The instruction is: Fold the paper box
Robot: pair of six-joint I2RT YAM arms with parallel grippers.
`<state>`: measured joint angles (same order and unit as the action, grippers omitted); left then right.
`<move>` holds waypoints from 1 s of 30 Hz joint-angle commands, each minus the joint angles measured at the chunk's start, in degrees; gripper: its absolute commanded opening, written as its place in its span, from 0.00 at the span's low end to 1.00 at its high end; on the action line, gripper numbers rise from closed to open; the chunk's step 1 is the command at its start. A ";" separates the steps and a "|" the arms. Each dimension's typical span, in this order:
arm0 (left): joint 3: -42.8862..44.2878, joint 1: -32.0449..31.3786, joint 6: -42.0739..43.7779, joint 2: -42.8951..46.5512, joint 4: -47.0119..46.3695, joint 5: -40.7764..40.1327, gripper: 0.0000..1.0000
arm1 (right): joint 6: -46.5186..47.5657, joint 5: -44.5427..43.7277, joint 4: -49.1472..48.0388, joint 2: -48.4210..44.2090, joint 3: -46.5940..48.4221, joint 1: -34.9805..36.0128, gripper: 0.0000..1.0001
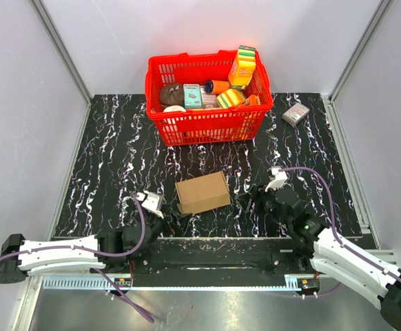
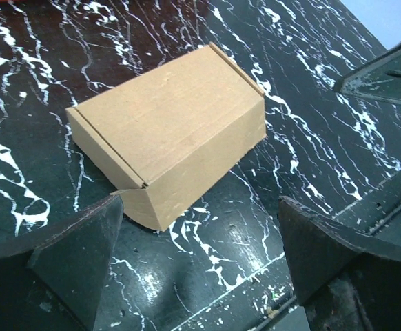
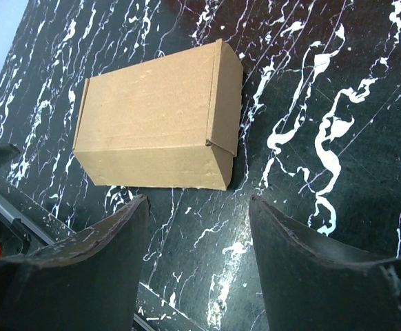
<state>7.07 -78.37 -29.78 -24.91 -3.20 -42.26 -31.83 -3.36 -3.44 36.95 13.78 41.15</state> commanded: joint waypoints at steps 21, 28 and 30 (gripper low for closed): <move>4.45 -15.32 -3.96 -9.72 5.13 -25.49 0.99 | 1.33 2.30 1.68 0.14 4.24 0.25 0.66; 0.93 -15.32 1.56 -5.95 -2.43 -24.54 0.99 | 2.30 1.95 5.37 -1.35 5.29 0.25 0.67; 0.49 -15.32 2.00 -2.80 -1.90 -22.62 0.99 | 2.39 1.51 5.20 -1.44 5.12 0.25 0.67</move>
<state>8.40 -93.45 -30.87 -31.86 -0.93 -64.27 -30.85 -1.89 0.82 36.40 16.29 41.15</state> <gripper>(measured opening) 0.987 0.666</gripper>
